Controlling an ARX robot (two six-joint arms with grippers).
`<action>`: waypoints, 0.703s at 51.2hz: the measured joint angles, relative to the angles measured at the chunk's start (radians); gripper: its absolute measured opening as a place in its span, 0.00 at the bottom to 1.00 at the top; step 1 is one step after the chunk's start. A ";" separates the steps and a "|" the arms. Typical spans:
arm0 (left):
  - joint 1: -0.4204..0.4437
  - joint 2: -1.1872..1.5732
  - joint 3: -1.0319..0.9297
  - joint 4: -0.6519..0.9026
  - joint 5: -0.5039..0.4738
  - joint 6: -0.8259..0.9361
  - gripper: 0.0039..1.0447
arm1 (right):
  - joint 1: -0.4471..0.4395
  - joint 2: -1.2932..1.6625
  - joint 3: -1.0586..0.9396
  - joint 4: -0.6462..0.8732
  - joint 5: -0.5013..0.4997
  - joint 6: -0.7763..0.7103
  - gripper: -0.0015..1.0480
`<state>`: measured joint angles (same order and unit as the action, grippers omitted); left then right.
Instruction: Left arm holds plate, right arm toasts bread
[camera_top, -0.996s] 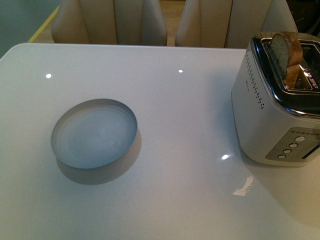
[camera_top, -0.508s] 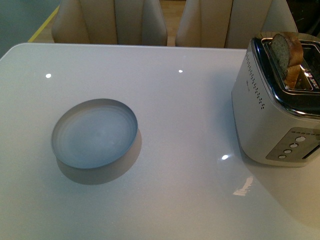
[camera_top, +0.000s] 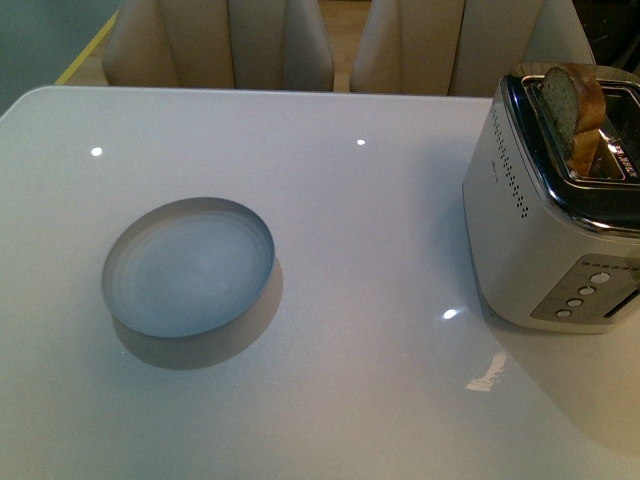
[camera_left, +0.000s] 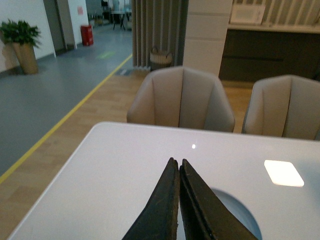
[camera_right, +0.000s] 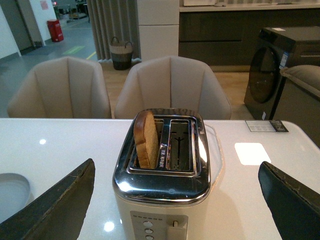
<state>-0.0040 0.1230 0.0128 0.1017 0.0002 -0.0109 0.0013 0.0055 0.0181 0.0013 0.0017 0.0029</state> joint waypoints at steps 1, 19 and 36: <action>0.000 -0.032 0.000 -0.042 0.000 0.000 0.03 | 0.000 0.000 0.000 0.000 0.000 0.000 0.91; 0.000 -0.117 0.000 -0.100 0.000 0.000 0.03 | 0.000 0.000 0.000 0.000 0.000 0.000 0.91; 0.000 -0.117 0.000 -0.100 0.000 0.000 0.65 | 0.000 0.000 0.000 0.000 0.000 0.000 0.91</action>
<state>-0.0036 0.0063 0.0128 0.0013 -0.0002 -0.0109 0.0013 0.0051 0.0181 0.0013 0.0017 0.0029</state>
